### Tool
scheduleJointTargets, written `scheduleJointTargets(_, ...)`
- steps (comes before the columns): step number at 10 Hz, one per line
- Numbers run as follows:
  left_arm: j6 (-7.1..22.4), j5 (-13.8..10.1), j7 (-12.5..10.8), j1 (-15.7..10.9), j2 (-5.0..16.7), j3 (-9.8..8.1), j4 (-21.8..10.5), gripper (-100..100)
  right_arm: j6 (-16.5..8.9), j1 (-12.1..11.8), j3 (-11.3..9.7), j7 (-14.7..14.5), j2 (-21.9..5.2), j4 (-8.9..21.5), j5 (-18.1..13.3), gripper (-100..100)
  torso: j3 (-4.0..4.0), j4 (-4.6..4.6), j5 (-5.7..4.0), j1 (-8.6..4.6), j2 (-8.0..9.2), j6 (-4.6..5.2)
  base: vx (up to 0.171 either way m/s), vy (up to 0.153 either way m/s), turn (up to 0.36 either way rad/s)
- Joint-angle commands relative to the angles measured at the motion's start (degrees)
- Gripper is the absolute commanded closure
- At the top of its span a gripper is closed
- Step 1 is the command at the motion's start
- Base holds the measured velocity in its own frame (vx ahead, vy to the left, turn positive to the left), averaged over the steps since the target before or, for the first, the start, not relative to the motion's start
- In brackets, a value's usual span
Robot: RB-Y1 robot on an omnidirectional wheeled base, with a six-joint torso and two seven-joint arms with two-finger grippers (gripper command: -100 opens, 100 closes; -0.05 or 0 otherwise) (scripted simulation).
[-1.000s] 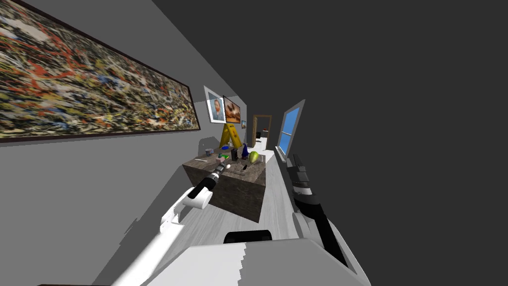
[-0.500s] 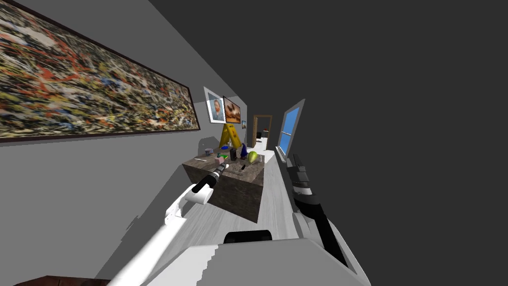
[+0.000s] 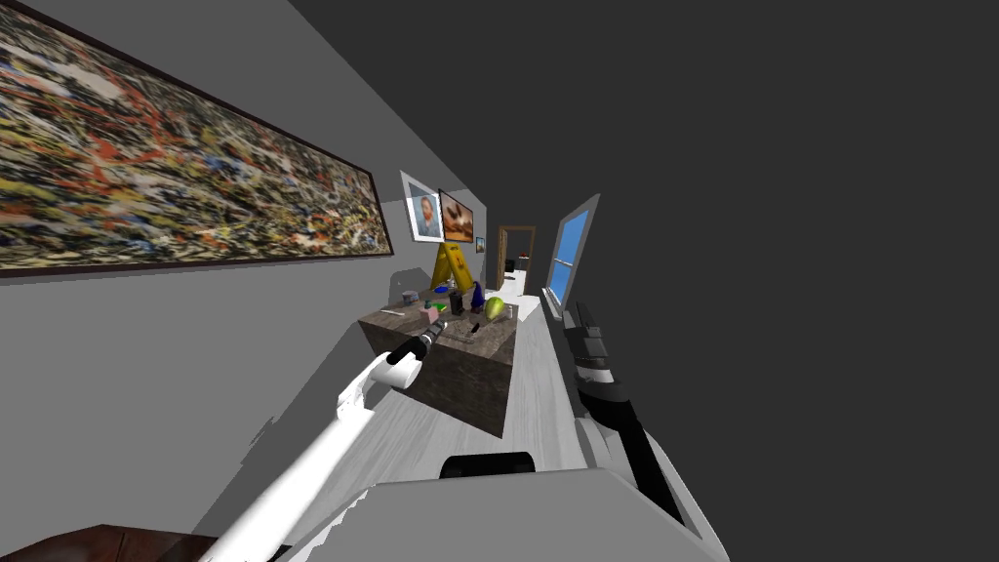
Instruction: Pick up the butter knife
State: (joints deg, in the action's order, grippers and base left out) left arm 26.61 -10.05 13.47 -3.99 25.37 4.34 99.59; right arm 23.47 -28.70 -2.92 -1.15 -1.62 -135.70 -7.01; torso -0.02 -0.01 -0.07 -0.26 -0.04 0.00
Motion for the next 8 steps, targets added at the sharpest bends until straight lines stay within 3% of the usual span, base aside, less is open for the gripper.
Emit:
scheduleJointTargets(1,2.9,-1.1,0.7,-2.2,1.8,0.04,-2.9,-100,0.0,0.0,0.0,0.0,0.0,0.0,0.0,0,0.00,0.00,0.00,0.00,0.00,0.00,-0.002,-0.111,0.023)
scheduleJointTargets(2,4.8,-1.1,0.7,-2.2,1.8,0.04,-2.9,-100,0.0,0.0,0.0,0.0,0.0,0.0,0.0,0,-0.01,0.00,-0.02,-0.11,-0.02,0.00,-0.001,-0.095,0.021)
scheduleJointTargets(3,6.4,-1.8,1.2,-4.1,3.0,0.08,-4.7,-100,0.0,0.0,0.0,0.0,0.0,0.0,0.0,0,-0.01,0.00,-0.02,-0.06,-0.02,0.00,-0.004,-0.093,0.015)
scheduleJointTargets(5,8.8,-1.8,1.2,-4.4,3.0,0.08,-5.7,-100,0.0,0.0,0.0,0.0,0.0,0.0,0.0,0,-0.02,-0.01,-0.01,-0.02,-0.03,0.00,0.000,-0.059,0.003)
scheduleJointTargets(8,14.5,-3.2,2.1,-8.7,5.2,0.16,-10.0,-100,0.0,0.0,0.0,0.0,0.0,0.0,0.0,0,-0.03,-0.01,0.01,0.05,-0.04,0.00,0.003,-0.070,-0.003)
